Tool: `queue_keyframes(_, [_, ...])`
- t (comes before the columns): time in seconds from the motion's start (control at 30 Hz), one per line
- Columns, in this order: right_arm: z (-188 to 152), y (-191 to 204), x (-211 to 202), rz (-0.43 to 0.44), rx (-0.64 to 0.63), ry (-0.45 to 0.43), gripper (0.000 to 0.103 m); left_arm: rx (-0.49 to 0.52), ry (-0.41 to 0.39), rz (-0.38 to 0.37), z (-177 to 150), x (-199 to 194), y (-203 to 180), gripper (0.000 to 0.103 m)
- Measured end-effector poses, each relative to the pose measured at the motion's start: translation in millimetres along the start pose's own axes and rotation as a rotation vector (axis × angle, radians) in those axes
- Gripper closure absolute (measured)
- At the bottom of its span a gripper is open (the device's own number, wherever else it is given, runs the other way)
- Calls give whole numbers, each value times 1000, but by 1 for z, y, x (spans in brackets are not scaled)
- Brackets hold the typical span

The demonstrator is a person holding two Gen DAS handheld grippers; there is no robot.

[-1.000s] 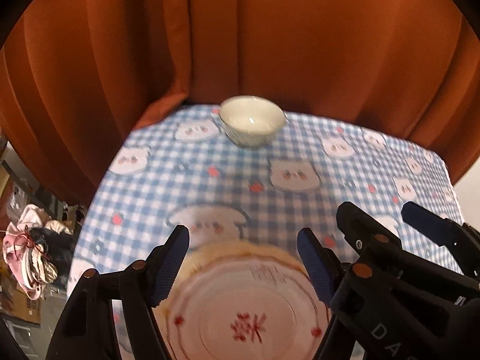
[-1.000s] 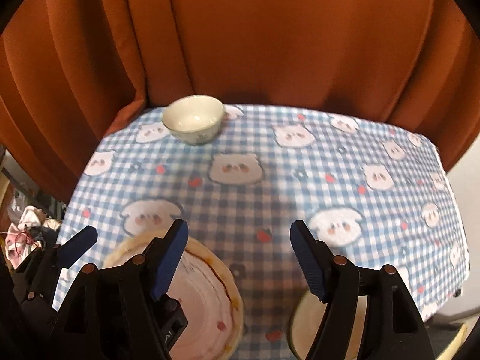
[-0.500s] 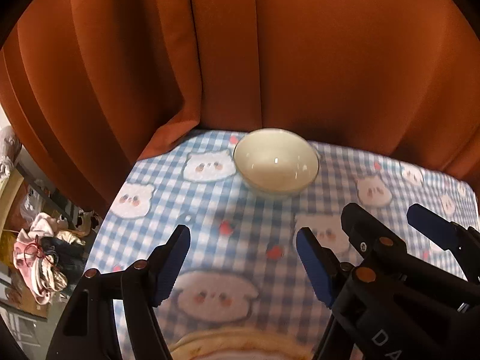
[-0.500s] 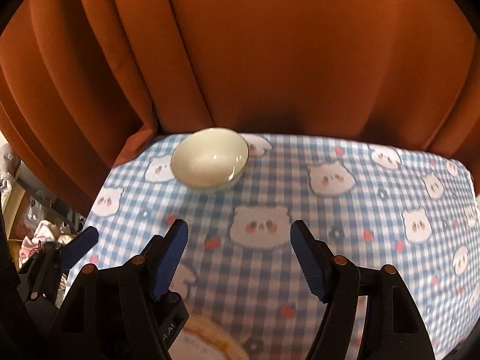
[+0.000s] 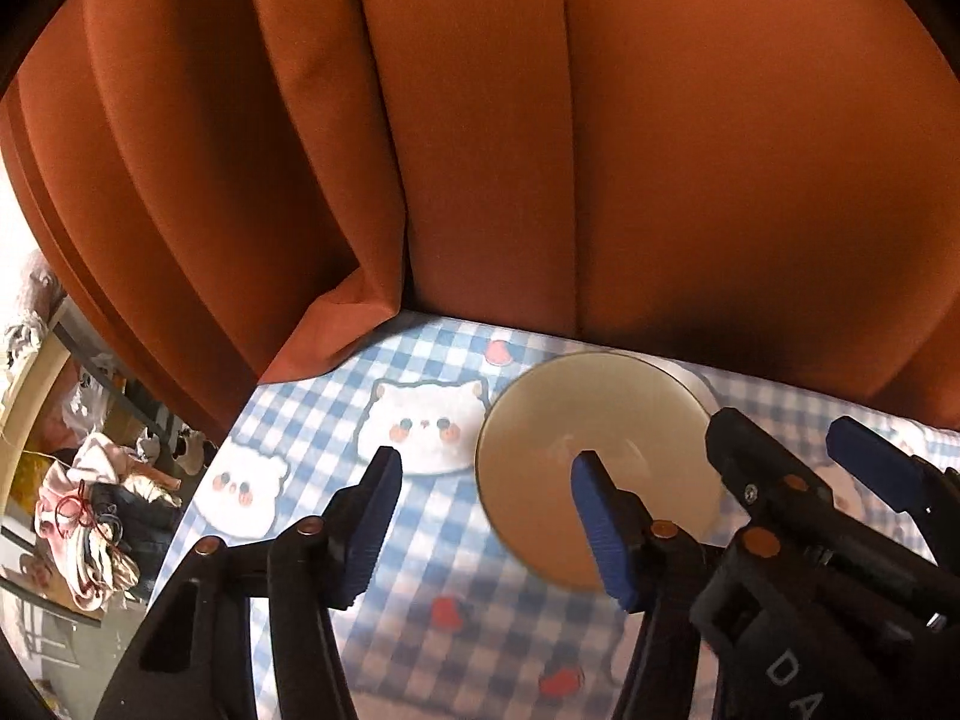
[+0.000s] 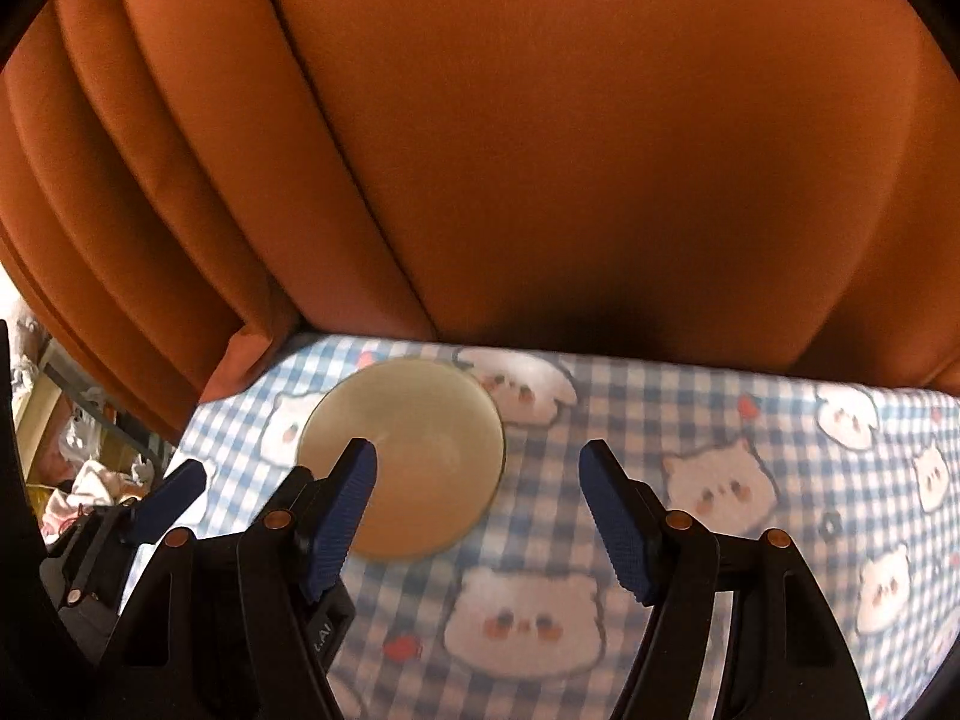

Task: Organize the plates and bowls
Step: 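Move the right tool to the last white bowl and close on its rim, then lift and carry the last bowl toward the plate stack with the right tool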

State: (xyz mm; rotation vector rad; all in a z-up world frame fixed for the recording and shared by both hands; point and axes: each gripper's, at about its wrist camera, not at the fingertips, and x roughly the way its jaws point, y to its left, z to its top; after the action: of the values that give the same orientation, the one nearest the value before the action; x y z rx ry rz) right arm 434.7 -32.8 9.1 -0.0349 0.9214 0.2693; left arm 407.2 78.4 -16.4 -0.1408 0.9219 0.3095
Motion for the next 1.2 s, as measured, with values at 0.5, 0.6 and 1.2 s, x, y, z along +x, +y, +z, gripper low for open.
queue_keyframes(0.5, [4, -7, 84, 7, 7, 93, 69, -55, 81, 11, -5, 65, -5, 76])
queue_keyframes(0.6, [3, -6, 91, 4, 0, 106, 82, -46, 79, 26, -6, 70, -6, 82])
queue_keyframes(1.2, [-2, -5, 77, -9, -1, 108, 86, -44, 111, -14, -10, 50, -1, 85])
